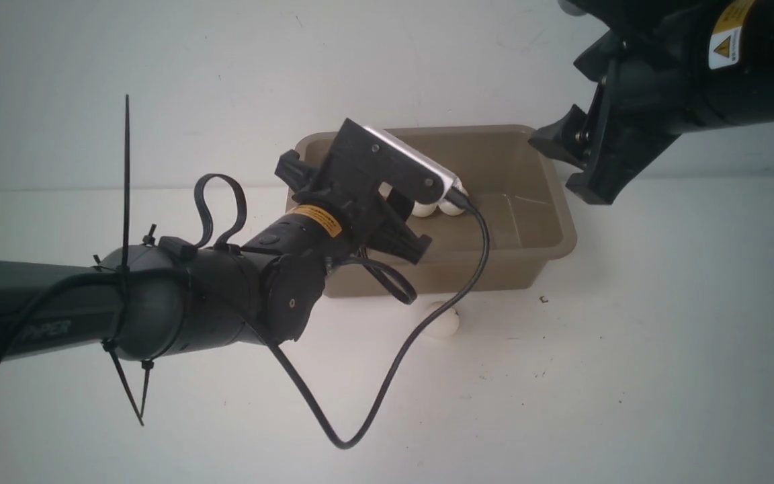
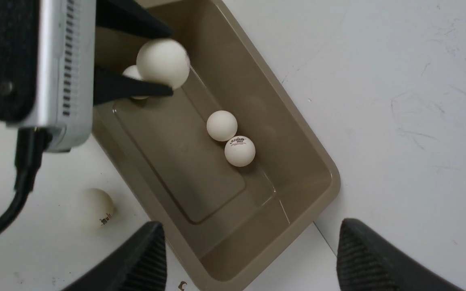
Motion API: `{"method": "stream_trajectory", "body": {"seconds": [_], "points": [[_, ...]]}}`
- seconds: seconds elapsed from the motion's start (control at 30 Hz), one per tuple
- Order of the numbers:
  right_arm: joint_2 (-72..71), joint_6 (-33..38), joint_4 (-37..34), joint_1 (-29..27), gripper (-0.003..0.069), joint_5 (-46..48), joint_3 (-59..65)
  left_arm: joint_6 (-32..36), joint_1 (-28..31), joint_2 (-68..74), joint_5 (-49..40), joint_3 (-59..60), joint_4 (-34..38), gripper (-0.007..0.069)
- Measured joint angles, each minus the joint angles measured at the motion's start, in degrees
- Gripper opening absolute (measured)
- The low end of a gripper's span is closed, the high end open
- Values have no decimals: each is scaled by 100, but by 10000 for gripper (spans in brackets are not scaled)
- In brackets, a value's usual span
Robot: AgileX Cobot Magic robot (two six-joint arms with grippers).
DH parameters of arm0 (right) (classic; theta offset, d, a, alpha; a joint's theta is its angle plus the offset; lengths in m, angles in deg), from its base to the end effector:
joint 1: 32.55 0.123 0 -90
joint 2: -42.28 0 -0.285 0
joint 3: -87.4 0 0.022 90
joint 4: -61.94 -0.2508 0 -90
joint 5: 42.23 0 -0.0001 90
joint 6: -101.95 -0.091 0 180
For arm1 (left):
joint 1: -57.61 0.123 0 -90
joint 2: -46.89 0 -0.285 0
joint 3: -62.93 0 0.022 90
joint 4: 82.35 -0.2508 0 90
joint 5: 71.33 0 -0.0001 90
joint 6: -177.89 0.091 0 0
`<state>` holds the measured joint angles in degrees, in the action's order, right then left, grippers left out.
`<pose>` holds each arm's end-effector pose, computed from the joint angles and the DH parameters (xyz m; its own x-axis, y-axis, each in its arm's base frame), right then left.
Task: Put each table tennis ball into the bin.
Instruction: Use the left arm to put the table tennis ball into the box
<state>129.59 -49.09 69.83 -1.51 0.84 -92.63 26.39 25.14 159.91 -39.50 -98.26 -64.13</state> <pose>0.2660 0.1501 0.3832 -0.1958 -0.7800 -0.5944 -0.6857 0.5422 -0.4856 0.3464 -0.2026 0.2167 -0.0736 0.3074 -0.9487 0.4201 0.8724 0.2500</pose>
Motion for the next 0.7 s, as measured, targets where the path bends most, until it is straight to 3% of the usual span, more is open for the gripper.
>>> {"method": "stream_trajectory", "body": {"seconds": [0.4,0.7], "points": [[0,-40,0,0,513,64,0,-228,155,291,305,-1,-1127,363],[0,-43,0,0,513,83,0,-842,155,230,-173,-1,-810,427]]}}
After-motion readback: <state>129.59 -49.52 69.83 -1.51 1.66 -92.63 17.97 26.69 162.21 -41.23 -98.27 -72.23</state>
